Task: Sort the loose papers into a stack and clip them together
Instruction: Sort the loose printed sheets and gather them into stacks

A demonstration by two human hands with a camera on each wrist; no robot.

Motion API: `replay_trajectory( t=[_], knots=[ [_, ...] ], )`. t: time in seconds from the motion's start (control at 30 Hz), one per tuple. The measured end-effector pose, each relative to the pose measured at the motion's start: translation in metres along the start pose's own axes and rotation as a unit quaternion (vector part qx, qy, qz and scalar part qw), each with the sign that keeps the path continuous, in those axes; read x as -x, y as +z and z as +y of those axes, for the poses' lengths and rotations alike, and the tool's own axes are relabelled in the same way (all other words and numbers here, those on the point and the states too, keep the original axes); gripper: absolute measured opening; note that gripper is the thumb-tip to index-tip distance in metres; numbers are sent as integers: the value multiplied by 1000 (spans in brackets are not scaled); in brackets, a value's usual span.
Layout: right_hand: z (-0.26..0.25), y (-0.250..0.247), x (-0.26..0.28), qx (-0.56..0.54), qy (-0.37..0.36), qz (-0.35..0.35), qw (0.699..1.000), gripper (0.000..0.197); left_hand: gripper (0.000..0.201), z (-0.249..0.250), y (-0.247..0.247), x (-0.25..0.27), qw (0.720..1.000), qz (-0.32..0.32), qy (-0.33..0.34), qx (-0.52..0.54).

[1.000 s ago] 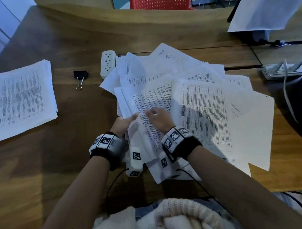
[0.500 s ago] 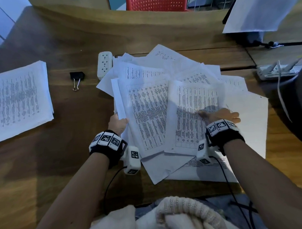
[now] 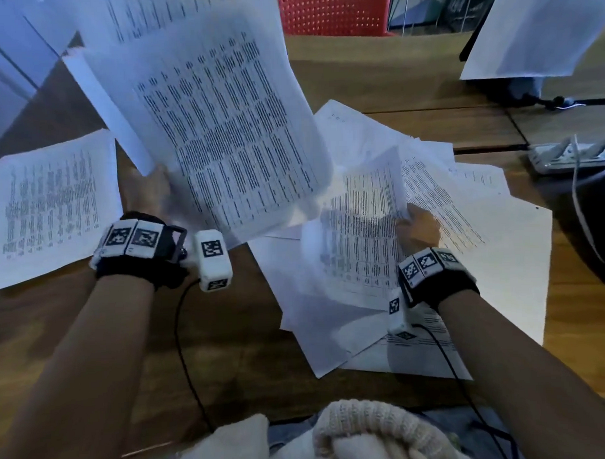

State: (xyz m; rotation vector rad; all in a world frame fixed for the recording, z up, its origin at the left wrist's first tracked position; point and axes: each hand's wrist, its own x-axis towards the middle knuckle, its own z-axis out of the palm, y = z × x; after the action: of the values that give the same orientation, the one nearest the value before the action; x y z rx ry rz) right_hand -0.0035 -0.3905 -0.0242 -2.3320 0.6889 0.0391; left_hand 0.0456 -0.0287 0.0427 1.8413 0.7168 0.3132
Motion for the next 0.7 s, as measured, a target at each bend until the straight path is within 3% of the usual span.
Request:
replay_trajectory(
  t=[0.17, 0.3, 0.4, 0.47, 0.53, 0.6, 0.7],
  knots=[
    [-14, 4, 5, -28, -73, -30, 996, 26, 33, -14, 21, 33, 993, -101, -20, -51],
    [-21, 15, 12, -163, -47, -147, 975, 25, 27, -54, 49, 62, 971, -193, -49, -133],
    [-23, 15, 24, -241, -37, -222, 944, 47, 30, -82, 59, 78, 953, -231, -79, -181],
    [-25, 19, 30, -228, -29, -265, 936, 49, 33, -89, 62, 84, 947, -235, -88, -199],
    [-33, 22, 33, -185, -26, -264, 946, 39, 35, -88, 63, 87, 951, -239, -98, -169],
    [-46, 19, 36, -150, -81, -246, 954, 38, 39, -86, 59, 85, 958, -244, -104, -109],
    [-63, 0, 39, -224, -183, -230, 929, 42, 23, -75, 46, 77, 971, -224, -87, -4]
  ],
)
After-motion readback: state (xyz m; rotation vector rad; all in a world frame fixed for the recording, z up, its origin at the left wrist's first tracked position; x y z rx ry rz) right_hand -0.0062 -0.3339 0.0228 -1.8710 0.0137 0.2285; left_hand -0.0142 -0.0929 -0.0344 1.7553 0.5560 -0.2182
